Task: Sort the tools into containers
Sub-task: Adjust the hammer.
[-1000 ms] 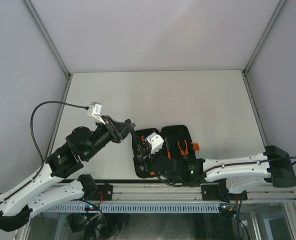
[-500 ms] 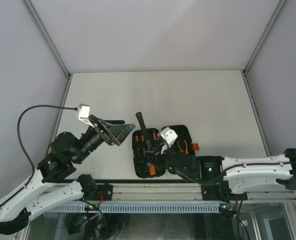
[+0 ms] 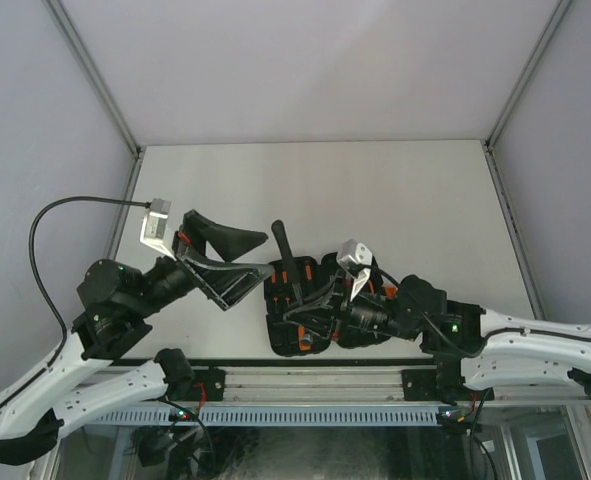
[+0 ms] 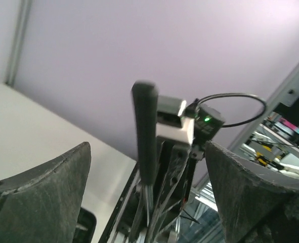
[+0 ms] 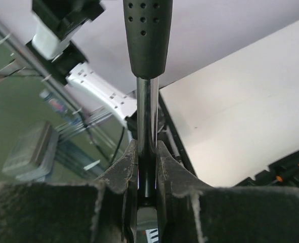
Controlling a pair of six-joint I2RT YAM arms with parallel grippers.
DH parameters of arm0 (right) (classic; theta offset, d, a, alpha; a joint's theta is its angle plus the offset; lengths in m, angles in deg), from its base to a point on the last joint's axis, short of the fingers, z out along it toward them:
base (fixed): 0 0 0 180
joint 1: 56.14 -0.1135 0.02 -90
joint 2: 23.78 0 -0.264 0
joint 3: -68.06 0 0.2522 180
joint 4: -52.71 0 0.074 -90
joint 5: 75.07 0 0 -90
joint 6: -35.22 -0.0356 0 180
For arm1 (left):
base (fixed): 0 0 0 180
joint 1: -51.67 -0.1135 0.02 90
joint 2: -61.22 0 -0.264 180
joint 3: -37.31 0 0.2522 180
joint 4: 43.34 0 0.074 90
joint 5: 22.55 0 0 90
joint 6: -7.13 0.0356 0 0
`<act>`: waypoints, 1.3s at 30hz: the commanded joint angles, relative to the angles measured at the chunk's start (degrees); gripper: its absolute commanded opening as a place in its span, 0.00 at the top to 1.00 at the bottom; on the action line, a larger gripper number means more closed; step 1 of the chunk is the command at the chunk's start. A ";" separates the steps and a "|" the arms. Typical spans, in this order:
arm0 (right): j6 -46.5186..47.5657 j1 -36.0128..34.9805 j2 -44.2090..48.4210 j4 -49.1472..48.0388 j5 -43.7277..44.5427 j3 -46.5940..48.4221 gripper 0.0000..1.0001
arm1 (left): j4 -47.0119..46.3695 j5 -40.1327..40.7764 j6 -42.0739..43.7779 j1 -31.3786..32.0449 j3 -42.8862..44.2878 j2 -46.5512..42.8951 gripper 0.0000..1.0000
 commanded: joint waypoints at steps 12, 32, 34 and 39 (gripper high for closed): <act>-2.95 0.92 -4.43 -10.69 -17.90 4.71 1.00 | -13.37 -12.83 -2.05 0.32 3.50 6.37 0.31; 2.44 0.43 2.34 1.34 6.27 3.44 0.47 | 6.01 3.67 1.46 0.94 8.46 5.28 1.00; 3.45 -0.36 2.45 3.23 9.41 4.02 0.44 | 10.84 9.52 1.80 1.74 10.61 6.52 1.00; 5.39 -5.37 -1.96 5.50 20.51 6.09 0.41 | 17.89 23.56 0.87 4.93 13.40 9.45 1.00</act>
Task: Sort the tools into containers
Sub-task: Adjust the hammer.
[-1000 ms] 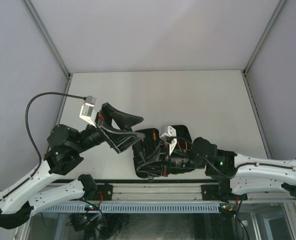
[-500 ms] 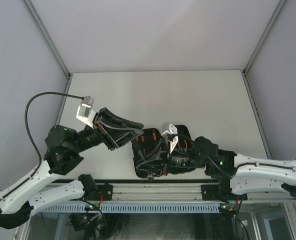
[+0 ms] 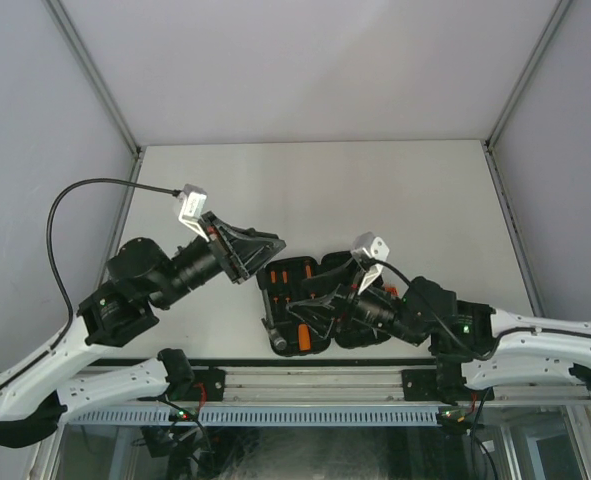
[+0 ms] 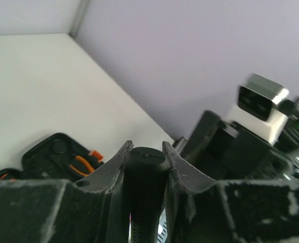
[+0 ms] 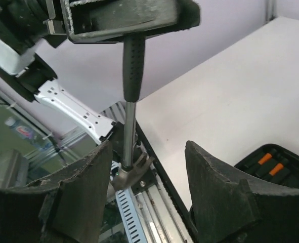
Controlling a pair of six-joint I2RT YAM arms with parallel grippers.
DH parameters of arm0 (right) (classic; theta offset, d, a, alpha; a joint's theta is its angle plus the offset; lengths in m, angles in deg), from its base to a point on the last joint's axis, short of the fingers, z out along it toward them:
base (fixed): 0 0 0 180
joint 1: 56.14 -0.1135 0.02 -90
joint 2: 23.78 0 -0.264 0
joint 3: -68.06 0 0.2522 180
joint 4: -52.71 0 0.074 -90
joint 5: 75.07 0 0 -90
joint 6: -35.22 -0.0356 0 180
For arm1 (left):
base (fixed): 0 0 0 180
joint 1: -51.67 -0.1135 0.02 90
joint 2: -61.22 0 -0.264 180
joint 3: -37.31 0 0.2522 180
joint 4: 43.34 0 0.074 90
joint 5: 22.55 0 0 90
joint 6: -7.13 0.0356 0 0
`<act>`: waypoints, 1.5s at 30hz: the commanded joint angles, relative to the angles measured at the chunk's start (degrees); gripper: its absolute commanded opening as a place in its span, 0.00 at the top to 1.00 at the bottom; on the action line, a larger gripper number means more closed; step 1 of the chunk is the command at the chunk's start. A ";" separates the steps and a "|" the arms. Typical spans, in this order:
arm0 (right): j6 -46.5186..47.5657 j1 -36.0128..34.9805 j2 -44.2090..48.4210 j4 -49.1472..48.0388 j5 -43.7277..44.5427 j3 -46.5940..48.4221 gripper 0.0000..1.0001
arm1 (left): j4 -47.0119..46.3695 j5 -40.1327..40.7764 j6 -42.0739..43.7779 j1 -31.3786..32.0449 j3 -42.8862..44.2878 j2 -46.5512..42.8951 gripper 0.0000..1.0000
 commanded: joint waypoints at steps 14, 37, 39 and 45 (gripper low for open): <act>1.53 -5.69 -15.34 0.51 19.73 5.04 0.43 | 8.25 28.32 -1.78 7.54 7.11 4.07 1.00; -2.05 -2.99 -17.26 2.98 18.32 4.92 1.00 | 5.51 26.05 -1.84 7.96 3.55 2.06 0.62; -2.67 -2.35 -16.31 4.58 18.27 4.86 1.00 | 4.43 25.07 -0.98 7.88 2.70 1.63 0.50; -5.14 -0.19 -11.40 8.14 18.76 2.85 1.00 | 6.45 24.72 0.71 7.90 2.28 1.30 0.20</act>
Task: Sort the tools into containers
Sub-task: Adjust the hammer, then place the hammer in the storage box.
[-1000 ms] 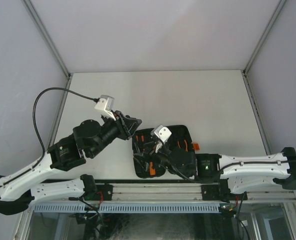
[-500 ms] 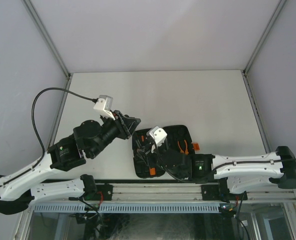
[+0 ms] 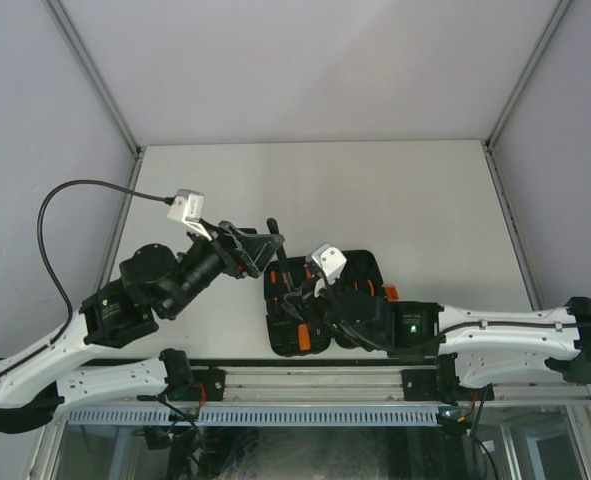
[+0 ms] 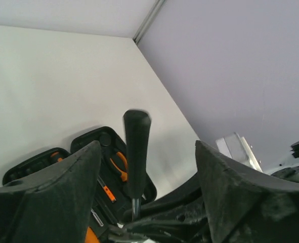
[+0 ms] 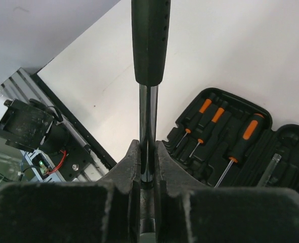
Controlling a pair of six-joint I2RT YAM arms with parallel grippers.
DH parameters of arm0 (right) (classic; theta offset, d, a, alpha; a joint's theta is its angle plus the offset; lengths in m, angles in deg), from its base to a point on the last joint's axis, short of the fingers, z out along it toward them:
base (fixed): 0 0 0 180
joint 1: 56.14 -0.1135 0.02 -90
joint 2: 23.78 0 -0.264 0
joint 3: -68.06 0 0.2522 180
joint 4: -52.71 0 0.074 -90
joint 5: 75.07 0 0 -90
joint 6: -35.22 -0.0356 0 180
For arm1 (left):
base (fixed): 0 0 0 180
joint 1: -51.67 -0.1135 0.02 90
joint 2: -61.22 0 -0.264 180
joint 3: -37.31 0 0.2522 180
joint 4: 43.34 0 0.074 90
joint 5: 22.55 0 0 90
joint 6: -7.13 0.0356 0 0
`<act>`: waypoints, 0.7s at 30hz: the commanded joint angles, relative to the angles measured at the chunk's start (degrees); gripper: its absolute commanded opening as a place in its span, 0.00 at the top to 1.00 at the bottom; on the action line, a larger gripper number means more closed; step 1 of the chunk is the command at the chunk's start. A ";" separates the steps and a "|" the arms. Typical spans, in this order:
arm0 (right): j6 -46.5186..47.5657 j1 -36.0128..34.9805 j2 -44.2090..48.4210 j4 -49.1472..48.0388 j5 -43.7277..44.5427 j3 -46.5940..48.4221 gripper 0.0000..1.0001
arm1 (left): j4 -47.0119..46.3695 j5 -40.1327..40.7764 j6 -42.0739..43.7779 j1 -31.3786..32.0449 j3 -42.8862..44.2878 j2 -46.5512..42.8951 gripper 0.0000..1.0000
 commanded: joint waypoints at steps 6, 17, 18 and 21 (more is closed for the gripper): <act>-7.30 6.94 12.49 7.51 -1.33 -2.71 1.00 | 2.05 1.25 0.60 0.21 -2.87 -3.05 0.12; -12.64 26.36 24.46 22.08 -22.88 -8.04 1.00 | 8.93 -3.95 -7.63 -7.67 -10.54 -2.81 0.11; -12.66 28.20 25.07 23.44 -25.49 -8.54 1.00 | 9.20 -4.98 -8.16 -8.69 -11.44 -2.81 0.11; -12.32 34.27 26.07 25.83 -34.39 -10.09 1.00 | 9.54 -6.01 -8.79 -10.52 -14.07 -2.82 0.12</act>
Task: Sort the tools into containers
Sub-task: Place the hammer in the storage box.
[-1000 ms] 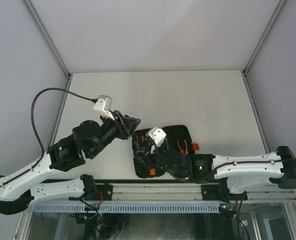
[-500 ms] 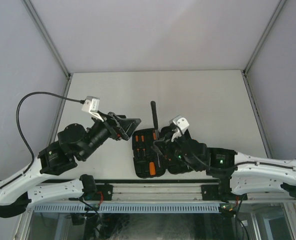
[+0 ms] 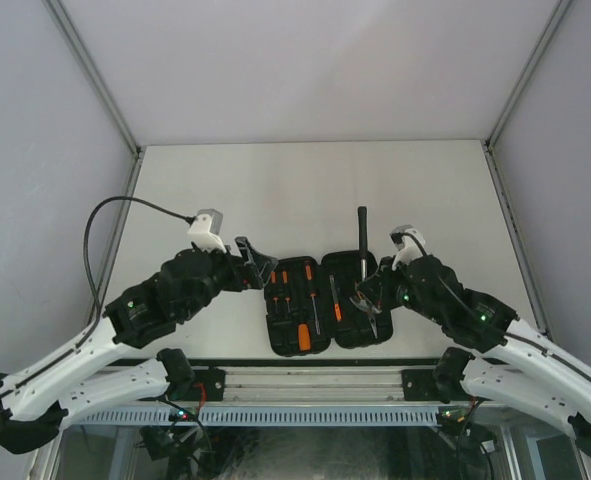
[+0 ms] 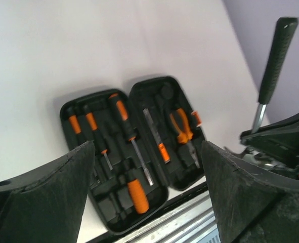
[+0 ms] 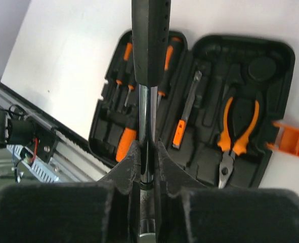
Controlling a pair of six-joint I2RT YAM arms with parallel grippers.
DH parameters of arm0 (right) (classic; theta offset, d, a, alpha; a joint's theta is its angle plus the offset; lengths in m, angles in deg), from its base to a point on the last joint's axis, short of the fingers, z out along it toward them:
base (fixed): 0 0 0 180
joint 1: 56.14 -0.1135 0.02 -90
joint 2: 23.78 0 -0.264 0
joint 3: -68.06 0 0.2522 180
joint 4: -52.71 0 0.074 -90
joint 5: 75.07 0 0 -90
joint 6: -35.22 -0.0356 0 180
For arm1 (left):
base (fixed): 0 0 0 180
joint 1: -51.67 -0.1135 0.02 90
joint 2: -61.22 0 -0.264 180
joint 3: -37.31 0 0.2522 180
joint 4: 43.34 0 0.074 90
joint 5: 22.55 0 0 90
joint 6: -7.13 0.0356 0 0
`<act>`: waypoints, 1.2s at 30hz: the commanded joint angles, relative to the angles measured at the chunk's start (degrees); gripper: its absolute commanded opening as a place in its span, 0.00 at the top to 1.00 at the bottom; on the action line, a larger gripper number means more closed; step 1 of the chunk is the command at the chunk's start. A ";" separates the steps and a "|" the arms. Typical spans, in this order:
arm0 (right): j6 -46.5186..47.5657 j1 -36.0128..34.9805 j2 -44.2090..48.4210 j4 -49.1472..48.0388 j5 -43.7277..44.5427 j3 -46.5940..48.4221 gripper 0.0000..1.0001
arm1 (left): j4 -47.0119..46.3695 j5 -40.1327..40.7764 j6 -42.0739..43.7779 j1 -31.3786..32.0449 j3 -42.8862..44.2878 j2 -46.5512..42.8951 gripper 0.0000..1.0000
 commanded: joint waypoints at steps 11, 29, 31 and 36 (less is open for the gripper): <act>-2.29 19.60 -3.72 -3.84 -38.06 -11.79 1.00 | 1.36 -5.64 -4.55 -6.40 -11.92 0.50 0.13; -2.05 20.97 -17.03 -15.17 -40.92 -15.77 1.00 | -1.35 -8.80 -4.49 -8.41 -14.89 1.14 0.14; -2.04 21.02 -18.05 -16.02 -40.09 -15.92 1.00 | -1.46 -8.85 -4.65 -8.41 -15.03 1.17 0.14; -1.87 21.15 -21.96 -18.02 -40.94 -15.94 1.00 | -1.90 -9.45 -4.62 -8.54 -15.16 1.51 0.14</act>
